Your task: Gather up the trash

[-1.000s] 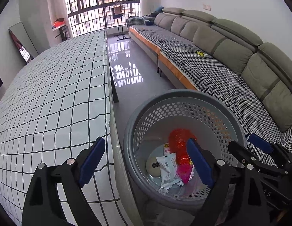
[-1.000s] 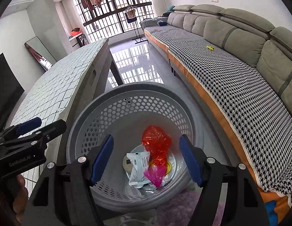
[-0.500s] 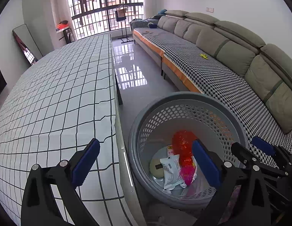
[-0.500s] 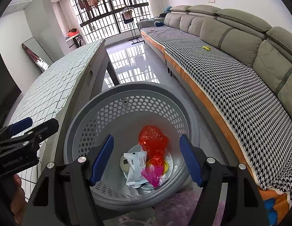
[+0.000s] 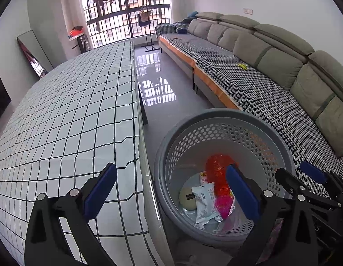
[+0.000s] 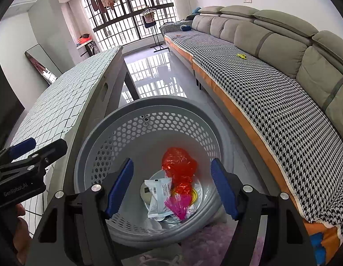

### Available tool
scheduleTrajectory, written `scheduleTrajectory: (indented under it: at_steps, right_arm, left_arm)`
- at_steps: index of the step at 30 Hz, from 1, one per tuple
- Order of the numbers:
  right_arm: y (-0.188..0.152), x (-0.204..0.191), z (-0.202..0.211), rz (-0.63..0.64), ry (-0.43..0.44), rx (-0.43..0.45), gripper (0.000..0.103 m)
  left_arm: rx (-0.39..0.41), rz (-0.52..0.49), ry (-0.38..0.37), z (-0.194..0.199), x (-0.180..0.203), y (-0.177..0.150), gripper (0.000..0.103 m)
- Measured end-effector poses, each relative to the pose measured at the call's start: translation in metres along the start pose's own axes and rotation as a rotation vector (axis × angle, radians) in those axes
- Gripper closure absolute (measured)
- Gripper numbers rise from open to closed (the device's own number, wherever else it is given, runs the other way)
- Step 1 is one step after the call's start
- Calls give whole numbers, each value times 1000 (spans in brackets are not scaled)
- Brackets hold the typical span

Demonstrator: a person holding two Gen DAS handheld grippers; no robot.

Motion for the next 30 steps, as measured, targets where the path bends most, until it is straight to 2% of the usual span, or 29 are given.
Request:
scheduleTrajectory:
  at_steps: [30]
  right_arm:
    - [0, -2, 6, 1, -21, 20, 34]
  left_arm:
    - [-19, 12, 26, -3, -2, -3, 6]
Point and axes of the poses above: each gripper's, at about its wrist camera, not at the fingertips, and z roughly against the way its jaws point, x to its right, y to its top, the point moved 3 cm from there along -z, roughly the way its jaws point, and after that the axes turned 13 degrees about -x, right-handed, at the moved point
